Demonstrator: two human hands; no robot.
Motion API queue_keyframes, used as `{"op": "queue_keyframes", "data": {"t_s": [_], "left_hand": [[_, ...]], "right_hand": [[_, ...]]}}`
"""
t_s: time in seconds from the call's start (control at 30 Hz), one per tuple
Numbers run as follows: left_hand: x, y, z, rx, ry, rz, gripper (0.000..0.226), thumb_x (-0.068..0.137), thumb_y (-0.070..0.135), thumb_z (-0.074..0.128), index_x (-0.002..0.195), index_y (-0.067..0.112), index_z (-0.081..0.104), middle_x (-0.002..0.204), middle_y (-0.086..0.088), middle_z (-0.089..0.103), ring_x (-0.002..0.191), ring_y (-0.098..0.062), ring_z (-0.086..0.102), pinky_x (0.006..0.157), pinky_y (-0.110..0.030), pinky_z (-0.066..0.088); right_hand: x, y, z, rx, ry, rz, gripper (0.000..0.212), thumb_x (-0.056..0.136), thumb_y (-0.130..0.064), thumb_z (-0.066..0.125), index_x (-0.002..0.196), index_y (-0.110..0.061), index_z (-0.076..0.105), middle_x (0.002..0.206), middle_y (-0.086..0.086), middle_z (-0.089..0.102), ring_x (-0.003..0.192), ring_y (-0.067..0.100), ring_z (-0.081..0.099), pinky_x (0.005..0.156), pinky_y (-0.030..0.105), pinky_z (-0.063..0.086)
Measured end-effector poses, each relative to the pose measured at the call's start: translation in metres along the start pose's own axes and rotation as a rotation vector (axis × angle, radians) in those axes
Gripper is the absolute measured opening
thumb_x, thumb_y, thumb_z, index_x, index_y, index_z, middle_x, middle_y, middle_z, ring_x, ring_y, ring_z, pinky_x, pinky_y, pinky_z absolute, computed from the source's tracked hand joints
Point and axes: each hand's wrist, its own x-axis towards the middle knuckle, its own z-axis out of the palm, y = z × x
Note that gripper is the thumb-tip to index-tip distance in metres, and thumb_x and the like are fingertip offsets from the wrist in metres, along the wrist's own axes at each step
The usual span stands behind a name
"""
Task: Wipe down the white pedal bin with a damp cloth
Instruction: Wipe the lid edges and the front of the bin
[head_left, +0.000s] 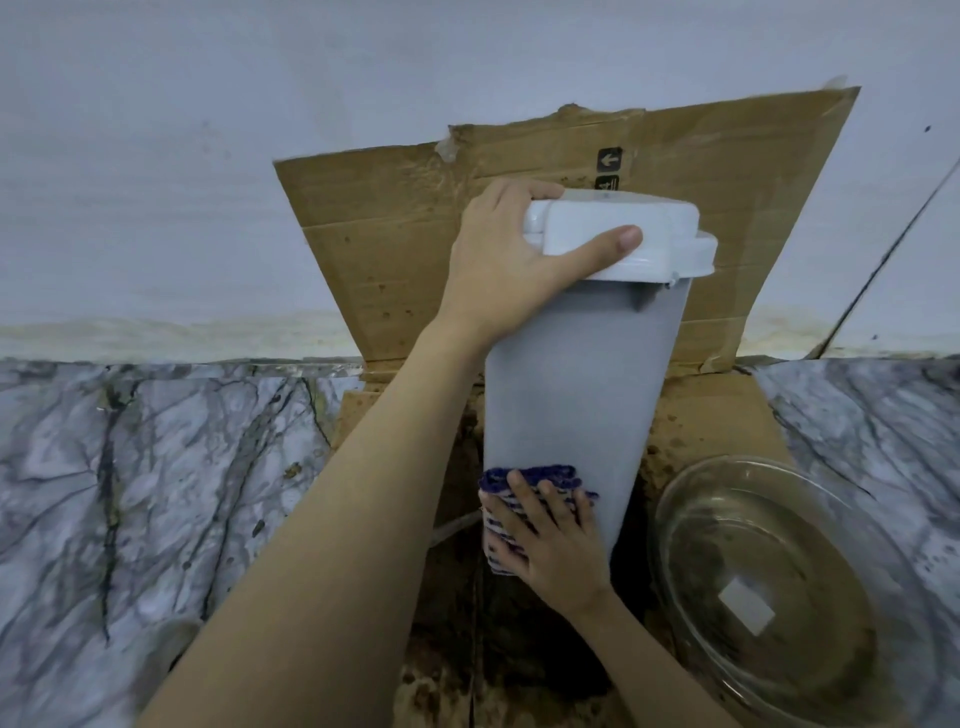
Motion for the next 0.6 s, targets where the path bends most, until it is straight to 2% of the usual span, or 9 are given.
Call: {"op": "queue_keyframes", "data": {"t_s": [0.1, 0.2, 0.3, 0.37, 0.5, 0.6], "left_hand": [[0.001, 0.001, 0.002, 0.002, 0.004, -0.011, 0.077, 0.056, 0.077, 0.055, 0.114, 0.026, 0.057, 0.113, 0.014, 0.051, 0.112, -0.006, 0.047, 0.092, -0.023, 0.041], [0.001, 0.005, 0.007, -0.005, 0.004, -0.023, 0.069, 0.063, 0.069, 0.062, 0.115, 0.024, 0.056, 0.114, 0.013, 0.050, 0.114, -0.008, 0.047, 0.096, -0.028, 0.042], [0.001, 0.007, 0.010, -0.003, 0.012, -0.029, 0.068, 0.063, 0.068, 0.063, 0.114, 0.024, 0.056, 0.114, 0.014, 0.050, 0.115, -0.008, 0.046, 0.097, -0.029, 0.042], [0.000, 0.006, 0.009, -0.002, 0.018, -0.027, 0.071, 0.060, 0.073, 0.060, 0.113, 0.026, 0.056, 0.114, 0.015, 0.051, 0.114, -0.007, 0.047, 0.097, -0.029, 0.042], [-0.003, 0.002, 0.004, -0.026, 0.009, -0.031, 0.072, 0.054, 0.075, 0.056, 0.110, 0.030, 0.056, 0.114, 0.016, 0.051, 0.113, -0.005, 0.047, 0.097, -0.028, 0.043], [-0.005, 0.000, 0.001, -0.034, 0.015, -0.030, 0.070, 0.055, 0.074, 0.057, 0.109, 0.030, 0.056, 0.113, 0.016, 0.051, 0.112, -0.005, 0.048, 0.097, -0.030, 0.044]], "right_hand": [[-0.013, 0.025, -0.003, 0.032, 0.012, -0.004, 0.074, 0.088, -0.060, 0.040, 0.150, -0.033, 0.010, 0.160, -0.002, -0.004, 0.147, 0.018, -0.006, 0.119, 0.042, 0.000], [-0.021, 0.034, -0.006, 0.055, 0.007, 0.162, 0.068, 0.091, -0.059, 0.035, 0.149, -0.034, 0.010, 0.160, -0.003, -0.005, 0.147, 0.019, -0.007, 0.118, 0.046, 0.003], [-0.012, 0.011, -0.006, 0.050, -0.001, 0.309, 0.068, 0.093, -0.058, 0.032, 0.150, -0.033, 0.004, 0.159, 0.000, -0.010, 0.146, 0.023, -0.011, 0.116, 0.049, 0.001], [-0.005, -0.009, -0.001, 0.019, -0.015, 0.263, 0.070, 0.092, -0.056, 0.034, 0.150, -0.032, 0.001, 0.159, 0.003, -0.012, 0.146, 0.025, -0.013, 0.116, 0.050, -0.002], [-0.005, -0.019, 0.008, -0.025, -0.025, -0.010, 0.074, 0.087, -0.052, 0.046, 0.149, -0.031, 0.011, 0.160, 0.000, -0.008, 0.146, 0.020, -0.011, 0.117, 0.046, -0.003], [-0.019, 0.004, 0.005, -0.013, -0.026, -0.084, 0.067, 0.092, -0.053, 0.037, 0.149, -0.032, 0.010, 0.160, -0.001, -0.006, 0.147, 0.019, -0.008, 0.117, 0.043, -0.001]]}}
